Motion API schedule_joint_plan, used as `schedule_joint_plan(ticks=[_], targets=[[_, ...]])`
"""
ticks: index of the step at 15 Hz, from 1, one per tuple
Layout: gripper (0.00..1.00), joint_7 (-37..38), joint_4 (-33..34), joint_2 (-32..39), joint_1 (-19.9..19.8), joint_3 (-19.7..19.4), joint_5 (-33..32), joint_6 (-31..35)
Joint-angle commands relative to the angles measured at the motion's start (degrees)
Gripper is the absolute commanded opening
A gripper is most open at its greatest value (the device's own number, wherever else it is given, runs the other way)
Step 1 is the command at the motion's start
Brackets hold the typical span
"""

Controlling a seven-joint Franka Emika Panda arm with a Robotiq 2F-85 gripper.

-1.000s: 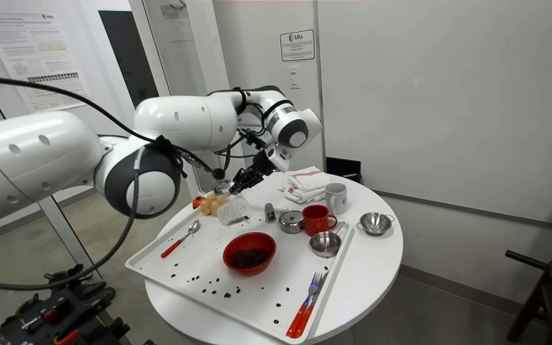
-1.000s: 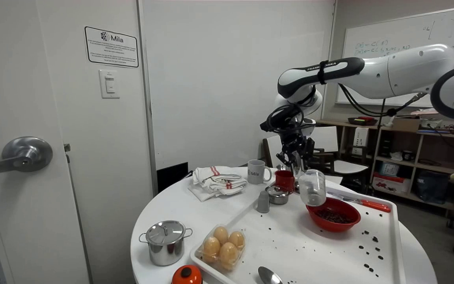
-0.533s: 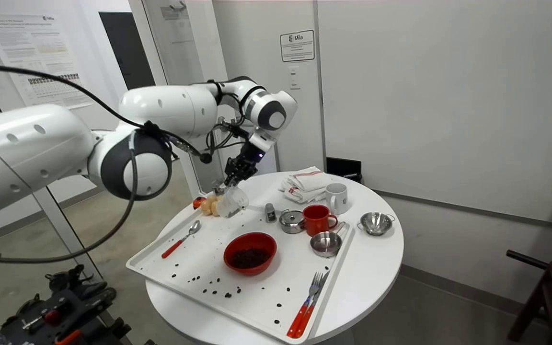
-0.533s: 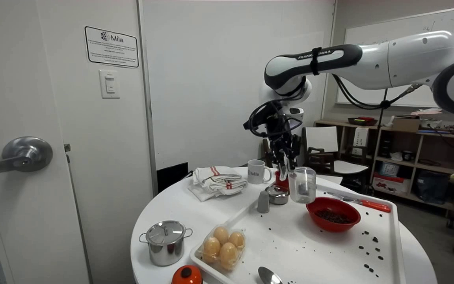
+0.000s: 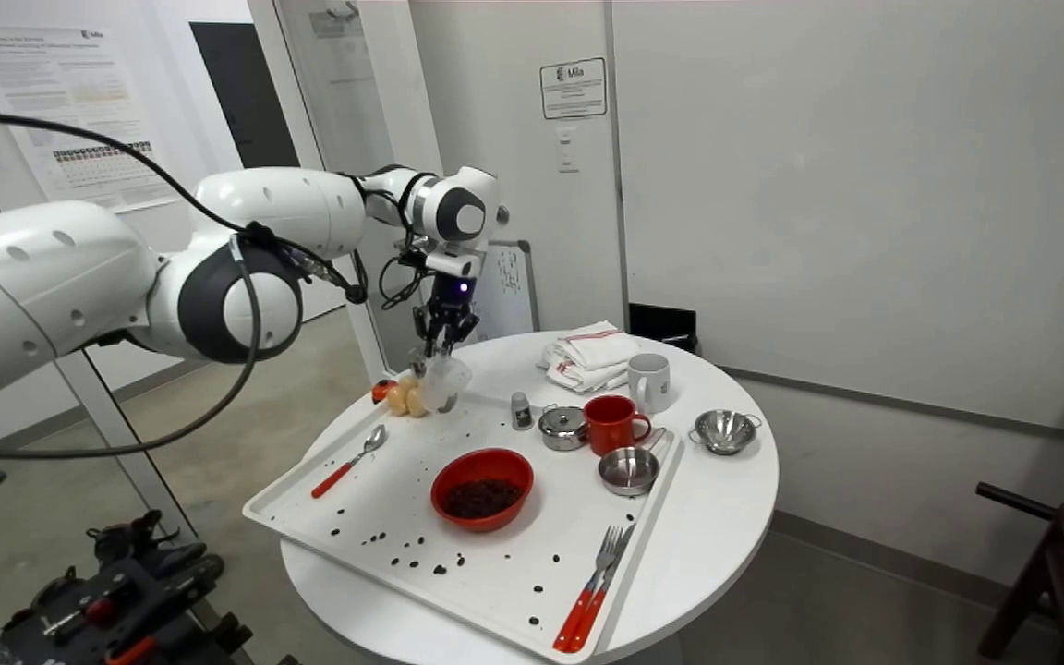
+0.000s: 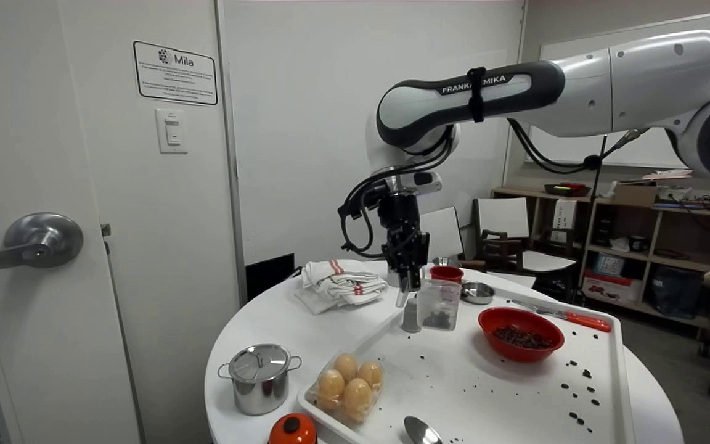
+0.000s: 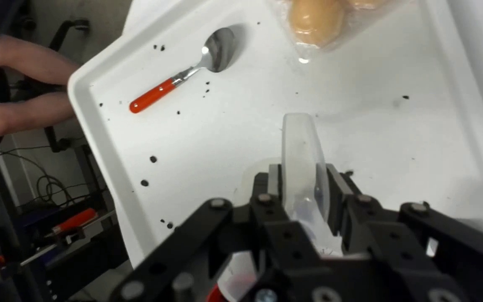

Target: Pour the contents in the clear jug into the red bowl

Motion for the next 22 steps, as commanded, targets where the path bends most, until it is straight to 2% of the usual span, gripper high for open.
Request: schedule_joint_plan(ticks=[1,5,10,22], targets=[[0.11,7.4,-0.7,-0.2,0.7,0.0,-5.2,6.9],[0.11,16.0,0.6,1.3,0.6,-1.0,-9.4,10.6],[0.11,23.2,0.4,2.4,0.7,-1.1,-12.0,8.9],[0.12,28.2,1.1,5.2,0.4,-0.4,-12.3,6.1]])
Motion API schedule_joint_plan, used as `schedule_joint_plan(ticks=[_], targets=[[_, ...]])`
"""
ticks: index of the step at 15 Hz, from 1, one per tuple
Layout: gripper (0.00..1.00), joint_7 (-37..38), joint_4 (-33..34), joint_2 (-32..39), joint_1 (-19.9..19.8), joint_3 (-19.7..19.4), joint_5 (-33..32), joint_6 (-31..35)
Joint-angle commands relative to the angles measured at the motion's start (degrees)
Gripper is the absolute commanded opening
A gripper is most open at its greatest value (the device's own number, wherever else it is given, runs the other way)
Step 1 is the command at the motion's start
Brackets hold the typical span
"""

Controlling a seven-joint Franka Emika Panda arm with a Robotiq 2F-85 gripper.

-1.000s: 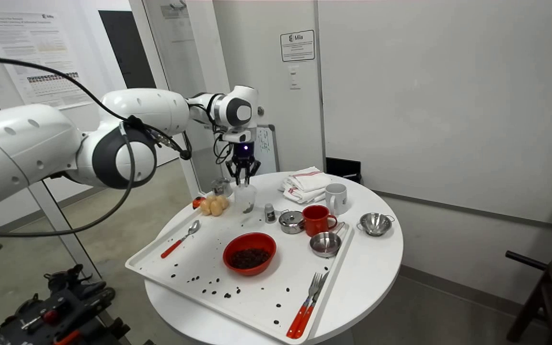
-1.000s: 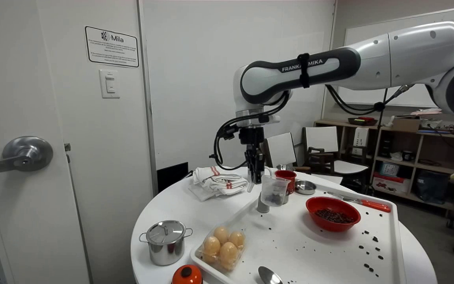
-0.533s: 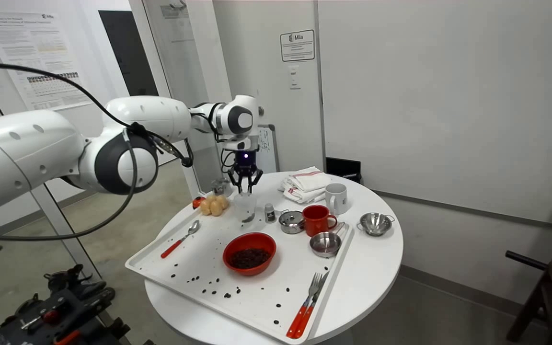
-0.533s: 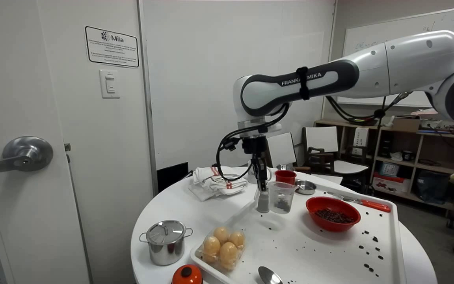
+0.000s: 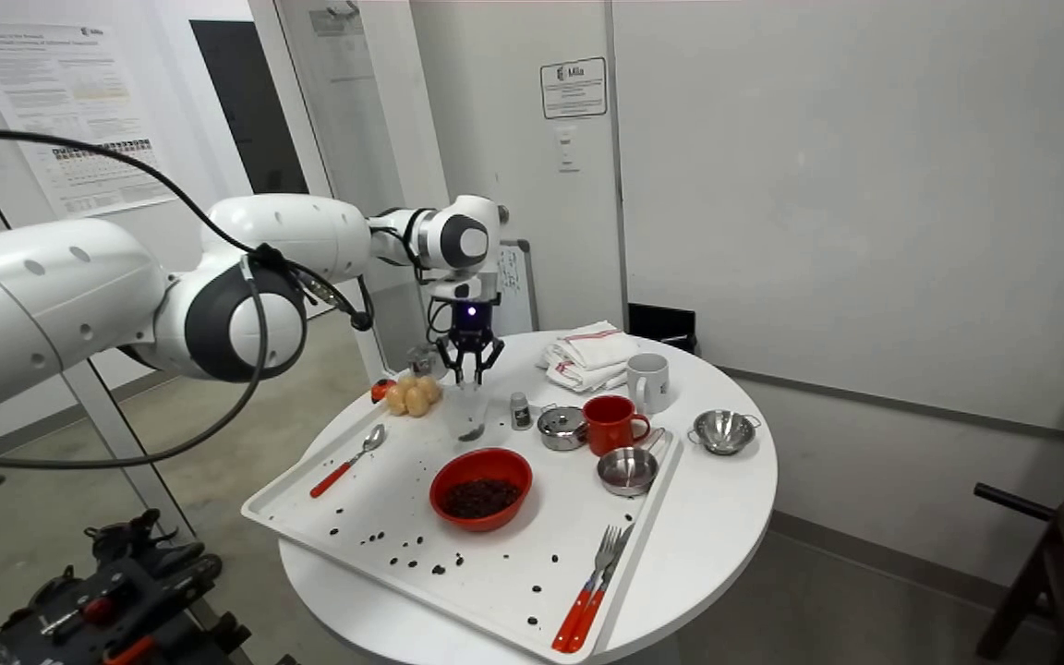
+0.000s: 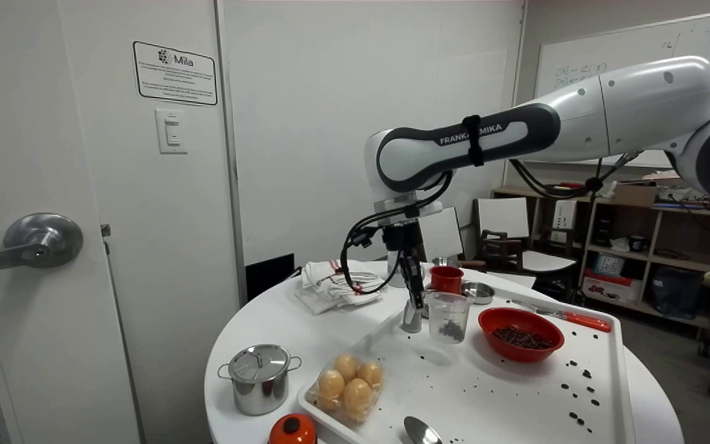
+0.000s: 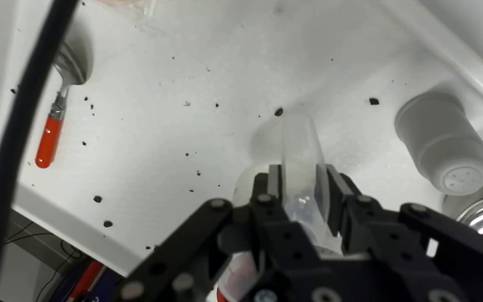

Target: Pour the contents in the clear jug into the red bowl

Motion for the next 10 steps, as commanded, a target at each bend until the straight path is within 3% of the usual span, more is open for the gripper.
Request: schedule_joint_plan(ticks=[1,6,8,9,10], targets=[[0.12,2.4,1.2,1.5,0.0,0.5,-0.9,-0.3],[0.11,3.4,-3.0,0.7,-0.1,0.7,-0.8,1.7],[0.33,3.6,-3.5,0.7,-0.1,0.8,-0.8,1.9],[0.52,3.7,-3.6,0.7,-0.1,0.8,-0.7,1.9],[0.57,3.8,-3.8,0.7,-0.1,0.8,-0.7,2.0]])
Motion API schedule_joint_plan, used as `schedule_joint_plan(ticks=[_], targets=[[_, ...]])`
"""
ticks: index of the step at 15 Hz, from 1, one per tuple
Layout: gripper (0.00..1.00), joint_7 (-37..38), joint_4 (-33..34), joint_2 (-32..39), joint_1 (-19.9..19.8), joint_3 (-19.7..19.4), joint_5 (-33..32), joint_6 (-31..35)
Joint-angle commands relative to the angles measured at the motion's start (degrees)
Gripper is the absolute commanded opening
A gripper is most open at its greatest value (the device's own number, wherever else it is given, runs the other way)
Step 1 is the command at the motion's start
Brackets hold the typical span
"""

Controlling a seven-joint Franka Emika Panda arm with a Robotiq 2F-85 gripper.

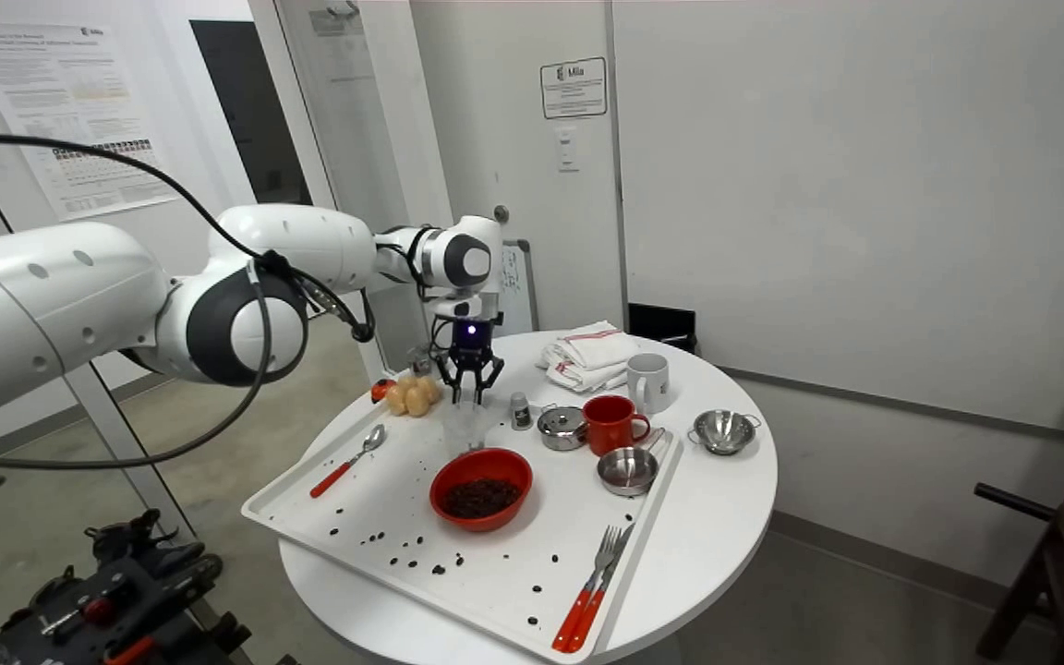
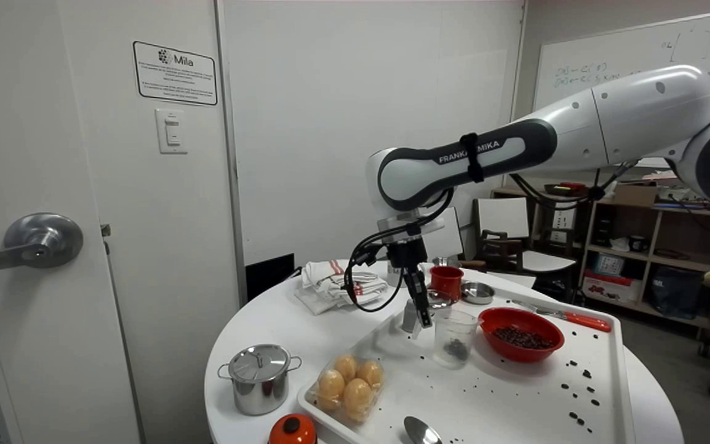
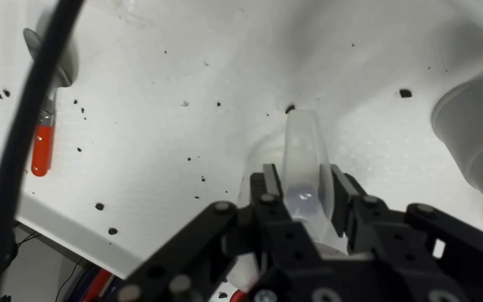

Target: Pour the contents in the clear jug into the red bowl

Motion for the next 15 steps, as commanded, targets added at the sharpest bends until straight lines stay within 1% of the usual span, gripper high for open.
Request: schedule_joint_plan(ticks=[1,5,6,10,14,15], targets=[[0.66,1.4,-0.5,0.0,-0.1,0.7,-0.7,1.0],[0.95,1.6,-0.5,0.0,-0.3,0.9,-0.4,1.1],[0.99,1.7,-0.4,0.0,-0.4,1.0,-0.3,1.1],[1.00,-0.6,1.8,0.0,-1.5,2.7,1.0,-0.8],[1.00,-4.2,6.2,-0.3,-3.8,5.7,3.0,-2.7],[1.00,-5.7,5.5,-1.3,-4.5,6.5,3.5,-3.1]])
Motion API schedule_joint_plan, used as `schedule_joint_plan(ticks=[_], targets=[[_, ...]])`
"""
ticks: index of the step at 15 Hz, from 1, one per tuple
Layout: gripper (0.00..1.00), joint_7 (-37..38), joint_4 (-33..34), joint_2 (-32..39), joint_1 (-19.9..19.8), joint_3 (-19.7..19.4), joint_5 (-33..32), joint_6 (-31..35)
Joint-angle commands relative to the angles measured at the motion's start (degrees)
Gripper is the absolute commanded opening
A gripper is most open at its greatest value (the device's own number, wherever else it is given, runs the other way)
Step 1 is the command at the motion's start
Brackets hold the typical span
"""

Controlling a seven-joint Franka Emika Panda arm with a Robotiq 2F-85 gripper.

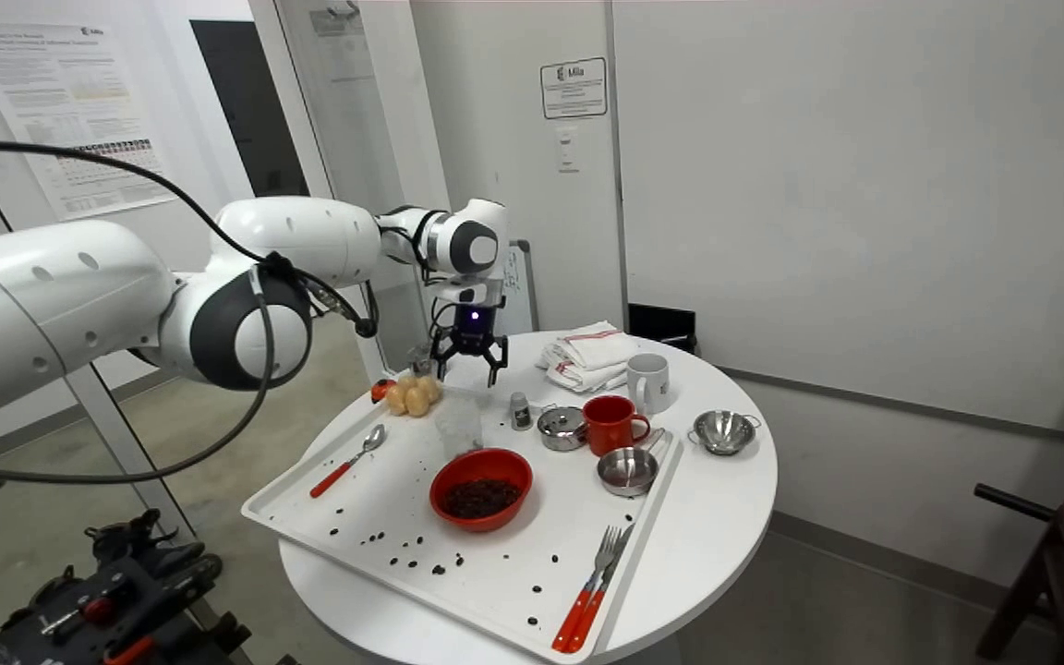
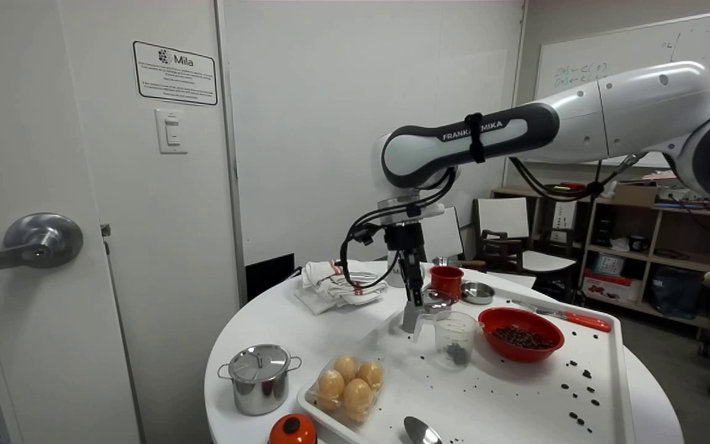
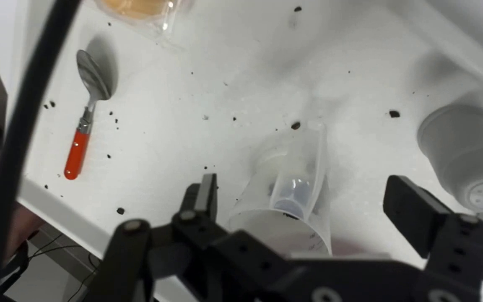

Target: Pour the contents in the clear jug into the red bowl

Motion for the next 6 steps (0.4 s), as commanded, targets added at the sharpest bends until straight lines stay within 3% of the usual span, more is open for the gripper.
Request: schedule_joint_plan(ticks=[1,6], targets=[[1.00,-4.7,0.2,-2.6,-2.7,3.1,2.7,-1.9],[1.00,-5.0,-0.2,-3.0,-3.3,3.1,3.0,-1.7]])
